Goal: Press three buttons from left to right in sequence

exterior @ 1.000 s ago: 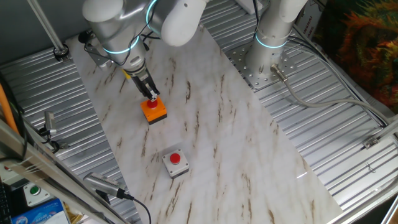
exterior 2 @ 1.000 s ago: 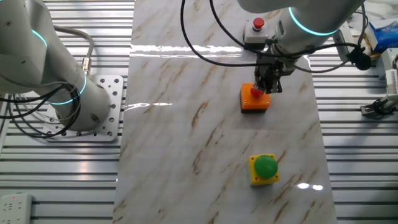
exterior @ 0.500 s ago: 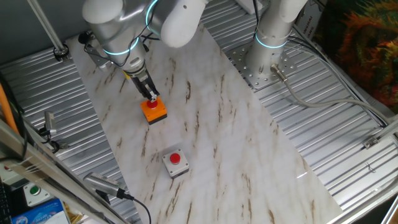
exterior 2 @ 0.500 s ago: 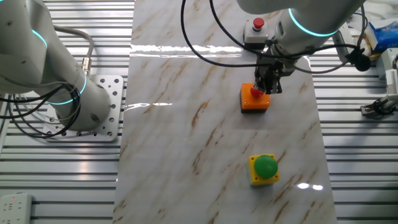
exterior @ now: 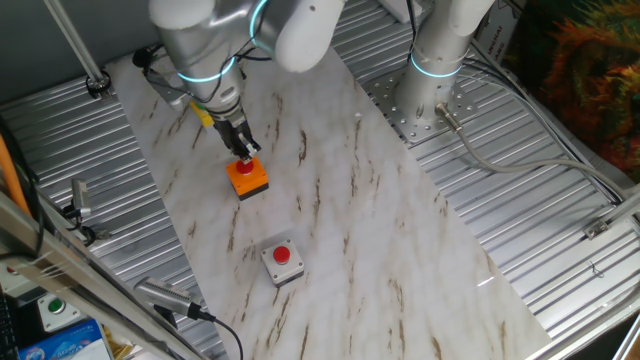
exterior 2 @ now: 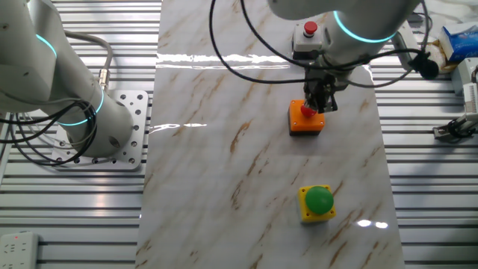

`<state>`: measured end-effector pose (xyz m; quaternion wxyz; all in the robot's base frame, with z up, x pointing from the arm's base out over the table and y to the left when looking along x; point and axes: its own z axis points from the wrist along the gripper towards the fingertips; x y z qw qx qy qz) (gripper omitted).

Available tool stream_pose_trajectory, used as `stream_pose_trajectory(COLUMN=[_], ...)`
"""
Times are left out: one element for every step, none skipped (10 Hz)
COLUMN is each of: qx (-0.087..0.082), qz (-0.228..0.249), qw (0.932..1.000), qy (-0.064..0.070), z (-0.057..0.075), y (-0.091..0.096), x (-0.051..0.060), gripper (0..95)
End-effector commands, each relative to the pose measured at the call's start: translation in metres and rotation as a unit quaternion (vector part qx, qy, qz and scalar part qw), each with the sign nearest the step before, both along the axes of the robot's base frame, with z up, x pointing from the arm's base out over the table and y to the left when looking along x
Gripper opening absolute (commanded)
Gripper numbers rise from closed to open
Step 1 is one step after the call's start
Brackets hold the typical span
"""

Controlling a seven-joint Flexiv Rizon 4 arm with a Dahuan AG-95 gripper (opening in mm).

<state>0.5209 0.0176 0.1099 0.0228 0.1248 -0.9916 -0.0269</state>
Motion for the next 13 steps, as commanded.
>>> stream_pose_trajectory(qx=[-0.014, -0.04, -0.056, -0.056, -0.052, -0.043, -0.041, -0.041, -0.045, -0.044, -0.041, -0.04, -0.04], qz=[0.06, 0.029, -0.008, -0.016, -0.061, -0.081, -0.086, -0.089, -0.083, -0.077, -0.074, -0.071, -0.067], qw=[0.9978, 0.9988, 0.9983, 0.9981, 0.9965, 0.9954, 0.9951, 0.9949, 0.9952, 0.9957, 0.9961, 0.9963, 0.9967], qy=[-0.024, 0.004, 0.017, 0.021, 0.025, 0.026, 0.027, 0.026, 0.026, 0.025, 0.024, 0.024, 0.023], z=[-0.0006, -0.0006, -0.0006, -0.0006, -0.0006, -0.0006, -0.0006, -0.0006, -0.0006, -0.0006, -0.0006, -0.0006, -0.0006], y=[0.0005, 0.0005, 0.0005, 0.0005, 0.0005, 0.0005, 0.0005, 0.0005, 0.0005, 0.0005, 0.0005, 0.0005, 0.0005], x=[0.002, 0.002, 0.002, 0.002, 0.002, 0.002, 0.002, 0.002, 0.002, 0.002, 0.002, 0.002, 0.002], gripper=[0.0, 0.0, 0.0, 0.0, 0.0, 0.0, 0.0, 0.0, 0.0, 0.0, 0.0, 0.0, 0.0])
